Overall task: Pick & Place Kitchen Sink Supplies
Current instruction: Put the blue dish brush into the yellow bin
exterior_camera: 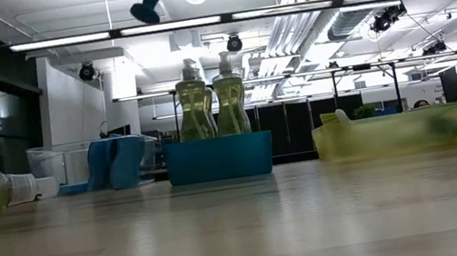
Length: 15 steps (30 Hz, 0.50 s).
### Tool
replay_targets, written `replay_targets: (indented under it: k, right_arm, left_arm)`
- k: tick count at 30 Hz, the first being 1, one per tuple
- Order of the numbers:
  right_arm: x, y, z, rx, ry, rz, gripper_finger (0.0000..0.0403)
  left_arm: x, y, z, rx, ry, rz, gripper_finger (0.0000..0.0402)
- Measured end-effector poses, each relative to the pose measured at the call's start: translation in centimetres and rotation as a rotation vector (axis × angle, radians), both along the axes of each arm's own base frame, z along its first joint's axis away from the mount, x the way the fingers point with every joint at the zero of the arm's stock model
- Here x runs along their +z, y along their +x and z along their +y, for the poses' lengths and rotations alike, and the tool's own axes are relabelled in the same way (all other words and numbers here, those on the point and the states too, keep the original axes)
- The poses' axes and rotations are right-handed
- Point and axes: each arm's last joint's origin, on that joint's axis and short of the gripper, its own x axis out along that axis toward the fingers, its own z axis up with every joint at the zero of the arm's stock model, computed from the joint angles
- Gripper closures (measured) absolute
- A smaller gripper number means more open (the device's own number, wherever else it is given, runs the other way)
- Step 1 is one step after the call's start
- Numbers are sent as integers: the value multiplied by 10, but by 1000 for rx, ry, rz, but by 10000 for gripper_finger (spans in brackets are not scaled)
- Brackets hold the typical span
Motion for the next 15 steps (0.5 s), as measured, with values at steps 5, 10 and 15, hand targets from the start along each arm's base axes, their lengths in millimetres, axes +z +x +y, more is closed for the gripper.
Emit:
replay_targets:
  k: [5,10,15]
  right_arm:
    - [0,0,1,20,-9,2,371]
    - [0,0,1,18,4,-1,371]
    - [0,0,0,-6,6,2,371]
  left_arm:
    - [1,0,0,1,-2,-13,354]
    - [1,0,0,4,-2,-14,332]
    - [2,0,0,14,-1,-20,249]
